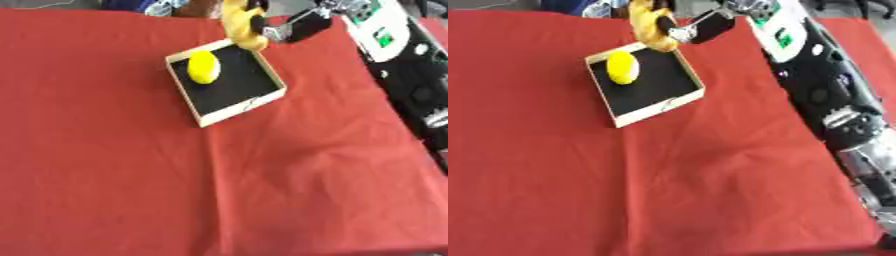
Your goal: Pick up objects on the table and place them in the box.
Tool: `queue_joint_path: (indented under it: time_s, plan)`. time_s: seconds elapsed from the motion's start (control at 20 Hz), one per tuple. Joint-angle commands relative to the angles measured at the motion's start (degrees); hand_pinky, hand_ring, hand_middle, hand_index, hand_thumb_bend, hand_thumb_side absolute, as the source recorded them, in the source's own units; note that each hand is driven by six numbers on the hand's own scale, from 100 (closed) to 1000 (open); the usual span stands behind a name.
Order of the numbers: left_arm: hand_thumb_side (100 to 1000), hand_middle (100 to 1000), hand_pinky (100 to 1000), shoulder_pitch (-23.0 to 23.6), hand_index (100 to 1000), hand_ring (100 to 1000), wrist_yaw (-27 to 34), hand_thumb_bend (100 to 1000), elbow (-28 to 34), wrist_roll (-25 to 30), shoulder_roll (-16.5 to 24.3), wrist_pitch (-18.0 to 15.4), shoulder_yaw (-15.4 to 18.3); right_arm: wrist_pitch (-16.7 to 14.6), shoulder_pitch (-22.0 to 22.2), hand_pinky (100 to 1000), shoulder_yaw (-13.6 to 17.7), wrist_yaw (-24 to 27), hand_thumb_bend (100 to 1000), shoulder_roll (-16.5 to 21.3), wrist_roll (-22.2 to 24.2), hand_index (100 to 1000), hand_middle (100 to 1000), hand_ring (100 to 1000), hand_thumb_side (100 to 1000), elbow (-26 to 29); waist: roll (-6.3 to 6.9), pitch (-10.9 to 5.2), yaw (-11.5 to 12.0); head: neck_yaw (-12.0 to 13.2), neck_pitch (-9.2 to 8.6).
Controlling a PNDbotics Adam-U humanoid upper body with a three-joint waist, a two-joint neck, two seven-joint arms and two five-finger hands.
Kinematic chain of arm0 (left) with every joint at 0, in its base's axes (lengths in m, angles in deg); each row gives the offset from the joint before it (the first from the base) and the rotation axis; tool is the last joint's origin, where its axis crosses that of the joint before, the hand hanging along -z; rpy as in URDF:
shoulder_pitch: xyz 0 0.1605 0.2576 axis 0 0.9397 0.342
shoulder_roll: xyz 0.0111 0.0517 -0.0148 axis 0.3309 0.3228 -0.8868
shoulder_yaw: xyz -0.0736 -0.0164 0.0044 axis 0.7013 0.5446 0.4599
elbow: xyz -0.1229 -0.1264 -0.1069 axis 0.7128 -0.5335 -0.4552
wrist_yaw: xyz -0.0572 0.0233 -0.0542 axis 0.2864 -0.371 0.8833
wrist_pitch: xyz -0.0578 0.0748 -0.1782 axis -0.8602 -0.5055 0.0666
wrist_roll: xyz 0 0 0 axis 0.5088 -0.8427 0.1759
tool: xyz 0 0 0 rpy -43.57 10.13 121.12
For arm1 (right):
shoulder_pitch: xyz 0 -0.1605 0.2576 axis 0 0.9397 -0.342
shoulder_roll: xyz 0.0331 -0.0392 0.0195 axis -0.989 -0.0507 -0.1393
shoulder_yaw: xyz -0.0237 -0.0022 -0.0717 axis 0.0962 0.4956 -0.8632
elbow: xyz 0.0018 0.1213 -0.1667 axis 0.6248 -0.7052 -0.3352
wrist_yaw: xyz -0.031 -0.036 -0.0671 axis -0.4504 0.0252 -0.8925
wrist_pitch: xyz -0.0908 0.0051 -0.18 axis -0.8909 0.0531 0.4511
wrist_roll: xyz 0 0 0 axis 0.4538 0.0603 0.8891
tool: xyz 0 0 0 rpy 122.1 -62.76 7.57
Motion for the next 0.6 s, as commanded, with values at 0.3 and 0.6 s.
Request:
queue_joint_path:
  time_s: [0.3, 0.6]
  plan:
    - [759, 817, 902, -0.9, 876, 743, 0.8, 195, 1.1, 0.8, 0.9, 0.1, -0.3, -2.5, -3.1, 786, 2.0, -12.5, 100, -4.6, -3.2, 509, 400, 628, 202, -10.0, 0.22, -0.80, 0.8, -1.1, -0.95]
    - [761, 817, 902, -0.8, 876, 741, 0.8, 194, 1.1, 1.0, 0.7, 0.4, -0.2, -3.0, -2.4, 789, 2.4, -19.4, 100, -4.9, -7.6, 543, 450, 648, 211, -12.7, 0.11, -0.68, 0.9, -0.6, -1.21]
